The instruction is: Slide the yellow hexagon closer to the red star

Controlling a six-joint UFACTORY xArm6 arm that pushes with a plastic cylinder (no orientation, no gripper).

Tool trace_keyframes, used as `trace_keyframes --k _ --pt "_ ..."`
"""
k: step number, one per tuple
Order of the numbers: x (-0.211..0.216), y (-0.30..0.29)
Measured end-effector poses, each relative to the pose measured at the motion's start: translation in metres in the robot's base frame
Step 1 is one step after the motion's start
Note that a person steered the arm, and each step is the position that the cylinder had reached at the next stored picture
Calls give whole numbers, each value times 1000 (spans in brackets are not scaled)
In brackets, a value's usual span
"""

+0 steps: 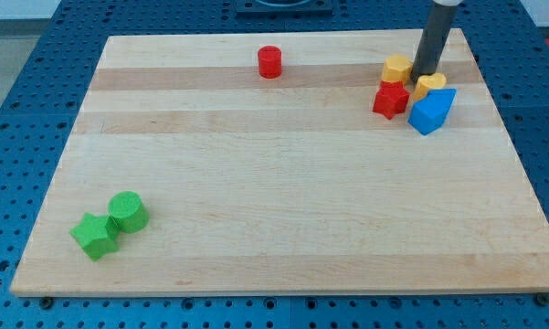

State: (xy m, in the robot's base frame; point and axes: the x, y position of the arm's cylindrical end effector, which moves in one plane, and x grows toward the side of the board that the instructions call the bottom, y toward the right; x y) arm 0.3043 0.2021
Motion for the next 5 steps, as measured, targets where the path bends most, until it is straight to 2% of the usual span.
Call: trace_keyframes --k 3,5 --pt "-49 -13" --pt "-28 -48"
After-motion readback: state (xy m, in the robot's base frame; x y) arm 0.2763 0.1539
